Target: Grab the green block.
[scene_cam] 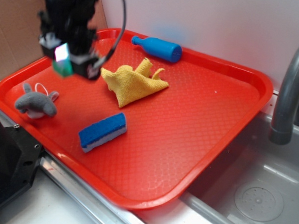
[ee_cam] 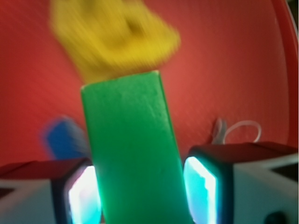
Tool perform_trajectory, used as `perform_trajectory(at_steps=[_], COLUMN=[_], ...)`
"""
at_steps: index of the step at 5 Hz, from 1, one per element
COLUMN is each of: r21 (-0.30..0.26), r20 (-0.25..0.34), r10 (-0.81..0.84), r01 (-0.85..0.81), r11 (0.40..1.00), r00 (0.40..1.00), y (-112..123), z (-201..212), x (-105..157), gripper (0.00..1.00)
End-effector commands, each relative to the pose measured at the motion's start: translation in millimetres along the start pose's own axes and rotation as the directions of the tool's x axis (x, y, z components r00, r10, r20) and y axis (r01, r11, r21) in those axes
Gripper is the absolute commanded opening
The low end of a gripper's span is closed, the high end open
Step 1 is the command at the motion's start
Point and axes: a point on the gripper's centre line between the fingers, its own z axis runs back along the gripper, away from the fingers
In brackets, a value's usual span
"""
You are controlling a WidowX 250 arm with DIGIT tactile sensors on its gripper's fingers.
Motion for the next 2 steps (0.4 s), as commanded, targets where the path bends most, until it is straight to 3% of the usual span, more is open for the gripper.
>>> perform_trajectory(at_steps=[1,2], r21=[-0.122,-0.149], r20=[0.122,0.128], r10=[0.036,-0.020], r01=[-0.021,0.039], r11=[0.992,0.988], r00=[0.992,0.992], y=[6.5,16.3], z=[85.7,82.8], x=[-15.8,-9.9], gripper=[0.00,0.00])
